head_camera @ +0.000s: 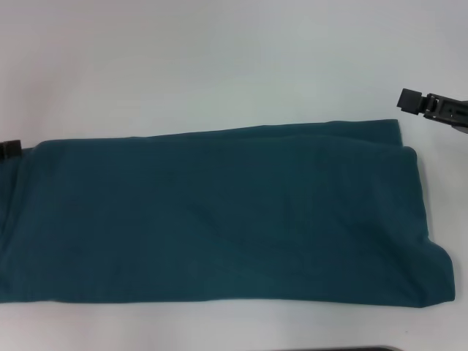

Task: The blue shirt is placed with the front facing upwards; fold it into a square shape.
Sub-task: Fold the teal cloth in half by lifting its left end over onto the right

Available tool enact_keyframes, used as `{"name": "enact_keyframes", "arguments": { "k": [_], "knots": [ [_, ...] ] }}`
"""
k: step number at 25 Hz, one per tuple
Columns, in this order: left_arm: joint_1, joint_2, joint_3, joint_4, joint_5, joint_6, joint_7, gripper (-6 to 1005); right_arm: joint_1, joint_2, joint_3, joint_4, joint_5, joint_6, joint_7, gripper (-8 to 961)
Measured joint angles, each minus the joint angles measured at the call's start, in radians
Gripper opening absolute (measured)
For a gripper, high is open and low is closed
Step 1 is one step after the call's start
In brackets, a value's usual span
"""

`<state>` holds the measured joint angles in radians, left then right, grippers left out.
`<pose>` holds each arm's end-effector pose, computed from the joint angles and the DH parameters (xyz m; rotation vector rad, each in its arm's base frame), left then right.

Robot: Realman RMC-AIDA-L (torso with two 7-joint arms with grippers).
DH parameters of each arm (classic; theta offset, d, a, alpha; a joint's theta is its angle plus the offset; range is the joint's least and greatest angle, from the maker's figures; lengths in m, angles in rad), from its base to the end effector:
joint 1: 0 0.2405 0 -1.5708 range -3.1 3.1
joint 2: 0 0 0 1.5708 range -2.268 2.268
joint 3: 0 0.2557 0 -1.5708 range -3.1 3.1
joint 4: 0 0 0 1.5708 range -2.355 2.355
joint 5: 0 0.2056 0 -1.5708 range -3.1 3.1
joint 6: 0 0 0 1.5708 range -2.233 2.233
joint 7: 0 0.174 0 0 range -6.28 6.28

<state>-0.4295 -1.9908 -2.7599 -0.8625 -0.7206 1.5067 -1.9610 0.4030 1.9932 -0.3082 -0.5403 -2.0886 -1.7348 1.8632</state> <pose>-0.3666 0.3175 0.0669 -2.1824 -1.4352 -0.3175 0.3103 0.2928 0.0301 -2.2623 1.5439 1.0644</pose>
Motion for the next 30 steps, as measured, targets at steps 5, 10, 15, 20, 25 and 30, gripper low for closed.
{"name": "enact_keyframes", "arguments": {
  "k": [5, 10, 15, 20, 25, 30],
  "knots": [
    [-0.014, -0.005, 0.006, 0.012, 0.016, -0.066, -0.015, 659, -0.005, -0.001, 0.000, 0.000, 0.000, -0.002, 0.000, 670],
    [-0.021, 0.000, 0.021, 0.055, 0.024, -0.114, -0.020, 659, -0.007, -0.003, 0.000, 0.000, 0.000, -0.005, 0.006, 669],
    [-0.021, 0.000, 0.022, 0.067, 0.025, -0.131, -0.019, 659, -0.007, -0.007, 0.000, 0.000, 0.003, -0.009, 0.008, 669],
    [-0.023, 0.002, 0.023, 0.078, 0.026, -0.144, -0.018, 659, -0.007, -0.007, 0.000, 0.000, 0.003, -0.009, 0.008, 671],
    [-0.023, 0.005, 0.036, 0.079, 0.028, -0.154, -0.021, 659, -0.008, -0.007, 0.001, 0.000, 0.002, -0.009, 0.008, 671],
    [-0.023, 0.005, 0.048, 0.081, 0.028, -0.164, -0.023, 659, -0.009, -0.007, 0.000, 0.000, 0.001, -0.009, 0.008, 671]
  ]
}}
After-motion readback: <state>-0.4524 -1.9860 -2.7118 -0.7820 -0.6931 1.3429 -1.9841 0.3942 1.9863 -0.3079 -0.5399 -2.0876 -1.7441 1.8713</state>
